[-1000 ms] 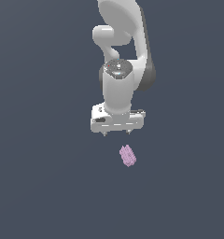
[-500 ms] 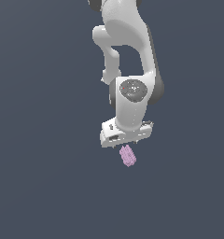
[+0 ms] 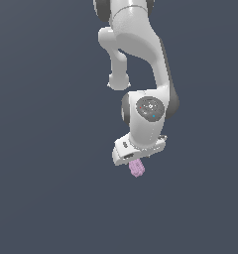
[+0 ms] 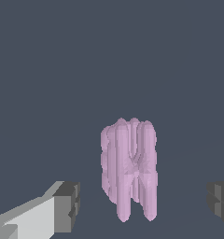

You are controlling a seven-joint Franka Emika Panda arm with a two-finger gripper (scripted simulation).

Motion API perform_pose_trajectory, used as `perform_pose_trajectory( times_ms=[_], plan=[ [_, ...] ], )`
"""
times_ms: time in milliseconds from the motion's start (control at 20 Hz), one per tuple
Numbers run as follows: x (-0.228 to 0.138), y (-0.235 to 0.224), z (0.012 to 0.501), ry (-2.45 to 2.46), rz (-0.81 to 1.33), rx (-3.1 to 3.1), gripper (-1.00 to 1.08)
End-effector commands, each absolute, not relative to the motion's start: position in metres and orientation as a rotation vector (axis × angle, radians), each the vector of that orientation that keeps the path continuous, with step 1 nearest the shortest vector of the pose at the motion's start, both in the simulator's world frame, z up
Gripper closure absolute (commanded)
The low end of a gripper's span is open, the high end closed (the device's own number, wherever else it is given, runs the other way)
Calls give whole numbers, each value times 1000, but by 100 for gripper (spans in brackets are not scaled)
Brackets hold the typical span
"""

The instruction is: Pick up the object and move it to a goal position.

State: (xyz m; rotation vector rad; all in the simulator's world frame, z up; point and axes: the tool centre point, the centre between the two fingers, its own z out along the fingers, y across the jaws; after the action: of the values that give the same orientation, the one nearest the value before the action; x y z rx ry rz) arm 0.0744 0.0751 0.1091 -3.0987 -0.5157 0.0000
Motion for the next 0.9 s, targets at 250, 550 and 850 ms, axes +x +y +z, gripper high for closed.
perform_pose_trajectory(
  times_ms=[250, 550, 850],
  plan=[
    [75, 76, 102, -520, 0, -3098, -92],
    [74, 76, 70, -523, 0, -3098, -92],
    [75, 76, 57, -524, 0, -3098, -92]
  ],
)
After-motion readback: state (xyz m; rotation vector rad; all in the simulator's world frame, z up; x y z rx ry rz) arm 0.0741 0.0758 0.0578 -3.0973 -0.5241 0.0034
